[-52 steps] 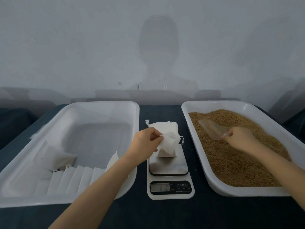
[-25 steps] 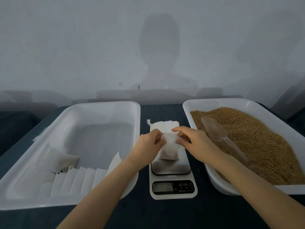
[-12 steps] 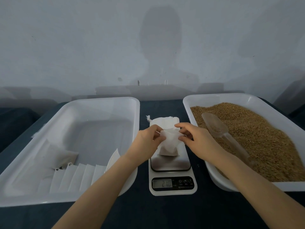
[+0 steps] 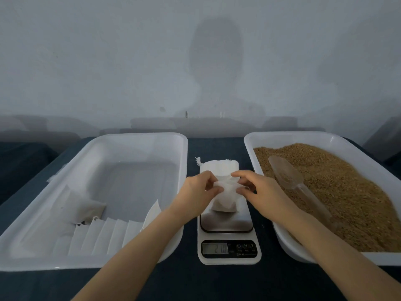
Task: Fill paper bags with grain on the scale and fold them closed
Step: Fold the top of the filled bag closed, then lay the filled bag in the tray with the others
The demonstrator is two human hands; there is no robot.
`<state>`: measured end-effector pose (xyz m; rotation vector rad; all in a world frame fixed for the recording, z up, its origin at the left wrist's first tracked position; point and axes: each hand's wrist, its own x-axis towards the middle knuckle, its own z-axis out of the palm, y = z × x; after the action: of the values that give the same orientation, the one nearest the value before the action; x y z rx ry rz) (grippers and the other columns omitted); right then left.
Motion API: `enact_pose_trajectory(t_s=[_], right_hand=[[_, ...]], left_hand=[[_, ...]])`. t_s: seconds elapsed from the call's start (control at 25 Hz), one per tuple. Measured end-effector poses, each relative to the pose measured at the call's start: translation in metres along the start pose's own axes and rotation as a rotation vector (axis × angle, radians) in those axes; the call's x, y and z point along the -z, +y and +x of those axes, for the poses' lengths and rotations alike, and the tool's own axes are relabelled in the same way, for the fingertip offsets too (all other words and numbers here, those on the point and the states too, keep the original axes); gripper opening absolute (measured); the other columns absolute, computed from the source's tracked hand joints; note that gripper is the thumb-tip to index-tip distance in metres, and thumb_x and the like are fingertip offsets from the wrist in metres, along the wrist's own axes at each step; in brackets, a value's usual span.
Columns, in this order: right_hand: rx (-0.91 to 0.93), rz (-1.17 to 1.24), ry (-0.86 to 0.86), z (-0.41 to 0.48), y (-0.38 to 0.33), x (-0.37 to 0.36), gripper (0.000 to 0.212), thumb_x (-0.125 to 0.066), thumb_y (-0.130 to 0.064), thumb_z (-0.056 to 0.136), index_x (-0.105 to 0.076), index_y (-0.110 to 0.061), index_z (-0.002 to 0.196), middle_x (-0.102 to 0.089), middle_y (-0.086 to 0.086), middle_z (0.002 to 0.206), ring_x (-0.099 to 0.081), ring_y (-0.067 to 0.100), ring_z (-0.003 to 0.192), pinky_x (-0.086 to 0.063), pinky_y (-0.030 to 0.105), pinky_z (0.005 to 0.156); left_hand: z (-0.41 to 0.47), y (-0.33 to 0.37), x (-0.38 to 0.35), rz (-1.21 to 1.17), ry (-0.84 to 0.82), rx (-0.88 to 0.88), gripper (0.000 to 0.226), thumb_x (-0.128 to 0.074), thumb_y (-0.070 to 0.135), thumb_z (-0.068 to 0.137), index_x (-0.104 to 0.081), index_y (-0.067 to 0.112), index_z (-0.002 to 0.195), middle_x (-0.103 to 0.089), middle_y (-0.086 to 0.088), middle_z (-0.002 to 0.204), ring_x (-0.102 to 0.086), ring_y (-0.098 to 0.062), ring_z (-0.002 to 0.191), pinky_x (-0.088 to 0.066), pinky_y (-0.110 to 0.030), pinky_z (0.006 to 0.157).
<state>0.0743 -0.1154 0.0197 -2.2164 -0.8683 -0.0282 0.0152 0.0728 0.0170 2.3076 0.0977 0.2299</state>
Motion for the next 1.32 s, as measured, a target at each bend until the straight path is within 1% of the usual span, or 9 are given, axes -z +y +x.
enact_pose_trajectory(t_s=[0.12, 0.2, 0.32, 0.4, 0.56, 0.68, 0.84, 1.08, 1.32], right_hand=[[0.048, 0.077, 0.085, -0.002, -0.002, 0.004, 0.038, -0.065, -0.012, 0.087, -0.058, -0.035, 0.117, -0.066, -0.015, 0.087, -0.059, -0.007, 0.087, -0.040, 0.002, 0.078], [0.107, 0.120, 0.128, -0.002, -0.007, 0.005, 0.046, -0.066, -0.010, 0.085, -0.054, -0.047, 0.111, -0.068, -0.017, 0.086, -0.062, -0.005, 0.086, -0.043, 0.004, 0.077], [0.184, 0.148, 0.140, -0.003, -0.016, 0.002, 0.049, -0.066, -0.007, 0.083, -0.055, -0.047, 0.109, -0.068, -0.022, 0.090, -0.063, -0.007, 0.087, -0.044, 0.004, 0.078], [0.205, 0.163, 0.183, -0.003, -0.014, 0.002, 0.046, -0.065, -0.007, 0.083, -0.056, -0.043, 0.109, -0.069, -0.017, 0.089, -0.064, -0.005, 0.086, -0.045, 0.005, 0.078], [0.181, 0.242, 0.247, -0.002, -0.008, 0.005, 0.039, -0.058, -0.001, 0.088, -0.059, -0.034, 0.109, -0.069, -0.009, 0.087, -0.066, 0.001, 0.080, -0.048, 0.007, 0.076], [0.175, 0.183, 0.264, -0.001, -0.006, 0.006, 0.034, -0.056, 0.001, 0.089, -0.060, -0.024, 0.111, -0.067, -0.010, 0.088, -0.064, 0.000, 0.078, -0.047, 0.006, 0.074], [0.156, 0.198, 0.259, -0.002, -0.009, 0.006, 0.034, -0.053, 0.001, 0.091, -0.059, -0.025, 0.111, -0.067, -0.009, 0.089, -0.064, 0.001, 0.078, -0.047, 0.006, 0.072], [0.125, 0.181, 0.248, -0.002, -0.007, 0.008, 0.033, -0.053, 0.000, 0.092, -0.059, -0.024, 0.113, -0.066, -0.010, 0.091, -0.063, -0.001, 0.078, -0.048, 0.009, 0.072], [0.115, 0.173, 0.253, -0.002, -0.010, 0.008, 0.032, -0.053, 0.001, 0.091, -0.061, -0.022, 0.113, -0.066, -0.011, 0.092, -0.063, 0.000, 0.078, -0.047, 0.007, 0.069]], left_hand=[[-0.004, 0.003, 0.003, -0.054, 0.023, -0.006, 0.015, -0.062, 0.030, 0.090, -0.050, 0.027, 0.082, -0.057, 0.013, 0.076, -0.057, -0.001, 0.070, -0.043, -0.008, 0.059], [-0.005, 0.010, 0.006, -0.108, -0.051, -0.025, 0.017, -0.065, 0.034, 0.086, -0.052, 0.027, 0.094, -0.061, 0.011, 0.088, -0.059, -0.006, 0.079, -0.045, -0.012, 0.064], [-0.006, 0.021, 0.006, 0.019, -0.139, -0.115, 0.039, -0.072, 0.034, 0.082, -0.060, 0.024, 0.117, -0.066, 0.005, 0.099, -0.056, -0.001, 0.077, -0.040, -0.006, 0.068], [-0.004, 0.027, 0.007, 0.045, -0.118, -0.153, 0.021, -0.068, 0.026, 0.086, -0.071, 0.016, 0.104, -0.068, 0.004, 0.086, -0.052, 0.002, 0.064, -0.038, -0.003, 0.062], [-0.003, 0.011, 0.059, -0.008, 0.083, 0.005, 0.031, -0.068, 0.022, 0.086, -0.056, 0.002, 0.065, -0.039, 0.001, 0.056, -0.031, -0.010, 0.050, -0.028, -0.014, 0.044], [-0.009, -0.024, 0.118, -0.138, 0.293, 0.190, 0.032, -0.065, 0.013, 0.087, -0.049, 0.010, 0.059, -0.042, 0.004, 0.051, -0.044, -0.008, 0.043, -0.037, -0.012, 0.039], [-0.024, -0.096, 0.171, 0.048, 0.372, 0.406, 0.027, -0.062, 0.015, 0.091, -0.053, 0.007, 0.066, -0.043, -0.003, 0.062, -0.045, -0.019, 0.063, -0.042, -0.023, 0.051], [-0.051, -0.160, 0.191, 0.108, 0.162, 0.789, 0.021, -0.059, 0.016, 0.093, -0.059, -0.004, 0.098, -0.068, -0.020, 0.085, -0.068, -0.039, 0.064, -0.059, -0.048, 0.066], [-0.047, -0.157, 0.195, 0.121, 0.154, 0.905, 0.034, -0.067, 0.017, 0.088, -0.052, 0.002, 0.114, -0.059, -0.018, 0.102, -0.069, -0.039, 0.074, -0.059, -0.046, 0.062]])
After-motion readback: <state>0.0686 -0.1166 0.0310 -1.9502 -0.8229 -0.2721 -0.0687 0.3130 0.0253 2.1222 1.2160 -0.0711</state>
